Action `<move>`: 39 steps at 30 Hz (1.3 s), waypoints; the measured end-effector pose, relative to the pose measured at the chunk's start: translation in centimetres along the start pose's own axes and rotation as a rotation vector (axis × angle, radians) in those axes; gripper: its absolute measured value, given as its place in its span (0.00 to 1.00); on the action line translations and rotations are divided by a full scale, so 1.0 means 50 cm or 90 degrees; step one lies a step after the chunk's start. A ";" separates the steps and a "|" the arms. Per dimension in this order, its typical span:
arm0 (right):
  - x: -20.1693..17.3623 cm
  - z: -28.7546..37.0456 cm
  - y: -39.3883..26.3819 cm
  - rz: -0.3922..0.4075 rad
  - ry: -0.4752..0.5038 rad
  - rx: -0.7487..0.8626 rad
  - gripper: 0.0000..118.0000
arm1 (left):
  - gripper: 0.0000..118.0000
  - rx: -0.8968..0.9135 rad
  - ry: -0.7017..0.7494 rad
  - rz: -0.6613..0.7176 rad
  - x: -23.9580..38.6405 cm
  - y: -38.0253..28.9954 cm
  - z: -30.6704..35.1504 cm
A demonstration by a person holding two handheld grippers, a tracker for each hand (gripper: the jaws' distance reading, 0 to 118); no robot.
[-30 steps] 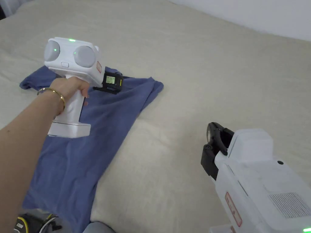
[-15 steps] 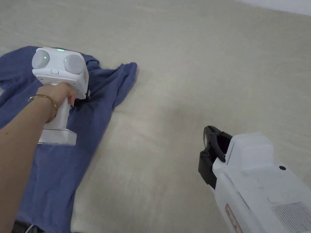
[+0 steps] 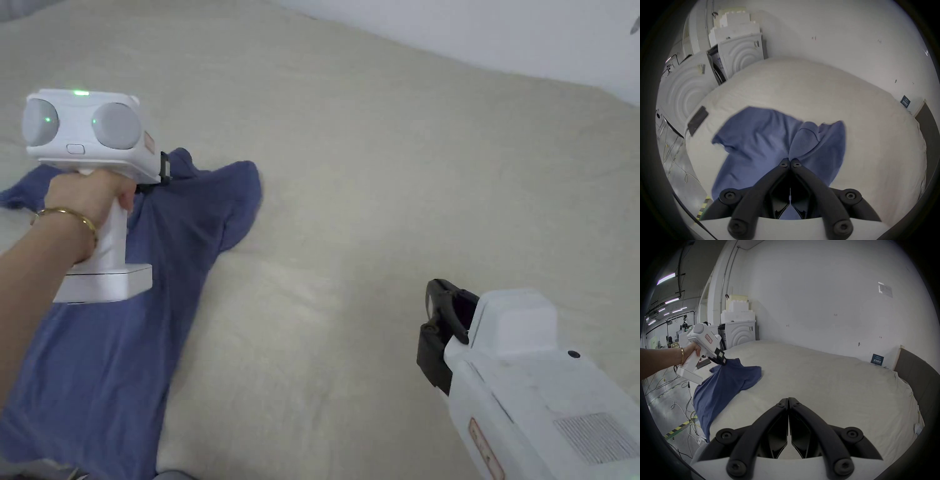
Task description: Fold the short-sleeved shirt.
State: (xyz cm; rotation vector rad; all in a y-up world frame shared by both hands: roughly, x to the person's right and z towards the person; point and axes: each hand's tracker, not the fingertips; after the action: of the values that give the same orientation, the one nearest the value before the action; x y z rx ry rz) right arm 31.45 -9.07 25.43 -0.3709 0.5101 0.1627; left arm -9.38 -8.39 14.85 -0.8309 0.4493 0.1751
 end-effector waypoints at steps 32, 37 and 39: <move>0.230 0.433 -0.055 -0.099 -0.258 0.157 0.00 | 0.00 0.463 -0.316 -0.084 0.373 0.273 0.746; 0.264 0.472 -0.095 -0.113 -0.308 0.134 0.00 | 0.00 0.383 -0.365 -0.139 0.492 0.223 0.644; 0.277 0.479 -0.108 -0.123 -0.321 0.124 0.00 | 0.00 0.335 -0.391 -0.148 0.542 0.186 0.586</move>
State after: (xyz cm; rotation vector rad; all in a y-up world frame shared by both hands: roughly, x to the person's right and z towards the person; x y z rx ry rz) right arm 55.36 -3.99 39.46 -0.1764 -0.0101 0.0152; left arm 21.08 19.02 13.61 -0.2759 -0.1817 0.0821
